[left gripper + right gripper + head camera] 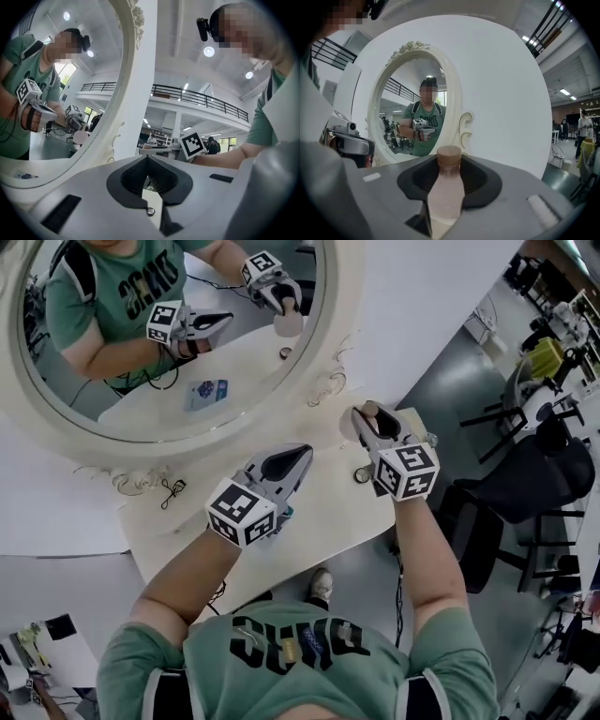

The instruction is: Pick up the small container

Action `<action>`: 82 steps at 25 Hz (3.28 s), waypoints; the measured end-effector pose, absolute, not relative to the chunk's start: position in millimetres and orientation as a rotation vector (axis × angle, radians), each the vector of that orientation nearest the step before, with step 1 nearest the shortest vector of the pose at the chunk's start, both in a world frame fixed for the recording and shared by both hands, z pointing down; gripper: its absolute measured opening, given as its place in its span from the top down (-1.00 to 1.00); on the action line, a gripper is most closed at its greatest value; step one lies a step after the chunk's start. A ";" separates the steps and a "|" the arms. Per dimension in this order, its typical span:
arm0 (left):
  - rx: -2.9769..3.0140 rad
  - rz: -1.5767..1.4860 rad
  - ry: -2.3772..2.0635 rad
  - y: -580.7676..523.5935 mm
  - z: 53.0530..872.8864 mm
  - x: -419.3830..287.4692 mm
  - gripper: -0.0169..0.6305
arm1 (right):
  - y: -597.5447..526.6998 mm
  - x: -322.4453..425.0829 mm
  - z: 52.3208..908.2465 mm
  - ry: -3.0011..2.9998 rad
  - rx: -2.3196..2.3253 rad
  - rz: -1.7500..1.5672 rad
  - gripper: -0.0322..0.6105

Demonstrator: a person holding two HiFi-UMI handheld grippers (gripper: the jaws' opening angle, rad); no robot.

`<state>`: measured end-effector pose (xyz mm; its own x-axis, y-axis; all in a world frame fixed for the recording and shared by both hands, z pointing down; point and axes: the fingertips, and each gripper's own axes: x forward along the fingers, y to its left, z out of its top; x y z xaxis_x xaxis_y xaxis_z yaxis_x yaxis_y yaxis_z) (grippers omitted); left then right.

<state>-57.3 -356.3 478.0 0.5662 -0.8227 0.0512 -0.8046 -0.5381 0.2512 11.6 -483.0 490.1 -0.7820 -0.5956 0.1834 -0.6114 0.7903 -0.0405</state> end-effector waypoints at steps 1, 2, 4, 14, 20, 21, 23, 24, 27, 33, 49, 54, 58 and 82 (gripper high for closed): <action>2.561 -0.109 -1.354 -356.2 472.4 -56.0 0.95 | -482.4 14.0 483.4 -2.819 0.961 0.142 0.45; 2.568 -0.112 -1.354 -356.0 466.8 -54.8 0.95 | -481.6 16.1 476.7 -2.820 0.963 0.139 0.45; 2.583 -0.117 -1.355 -355.2 455.2 -52.7 0.95 | -479.3 20.0 463.7 -2.824 0.965 0.134 0.45; 2.655 -0.133 -1.356 -351.5 395.9 -41.0 0.95 | -472.6 40.6 396.1 -2.840 0.995 0.106 0.45; 2.691 -0.156 -1.346 -350.4 359.3 -33.5 0.95 | -467.7 53.3 352.7 -2.849 1.014 0.073 0.45; 2.694 -0.160 -1.342 -350.4 353.3 -31.9 0.95 | -466.9 55.6 344.7 -2.850 1.016 0.068 0.45; 2.698 -0.168 -1.334 -350.9 341.6 -29.3 0.95 | -465.3 59.8 328.3 -2.852 1.019 0.056 0.45; 2.700 -0.172 -1.331 -351.4 335.7 -28.3 0.95 | -464.6 61.7 320.0 -2.854 1.020 0.050 0.45; 2.715 -0.172 -1.334 -351.5 318.7 -25.9 0.95 | -461.7 66.9 296.9 -2.863 1.021 0.038 0.45; 2.755 -0.162 -1.351 -348.8 284.3 -20.1 0.95 | -455.1 76.0 256.9 -2.879 1.022 0.028 0.45; 2.804 -0.157 -1.353 -340.4 215.8 -12.1 0.95 | -429.9 88.3 165.5 -2.928 0.991 -0.065 0.45; 2.823 -0.160 -1.353 -335.6 204.4 -10.6 0.95 | -422.2 87.1 148.5 -2.933 0.979 -0.104 0.45; 2.830 -0.154 -1.358 -332.5 201.4 -10.6 0.95 | -416.7 86.4 142.8 -2.934 0.969 -0.112 0.45; 2.838 -0.131 -1.361 -329.6 196.8 -11.7 0.95 | -411.0 83.1 142.1 -2.934 0.956 -0.095 0.45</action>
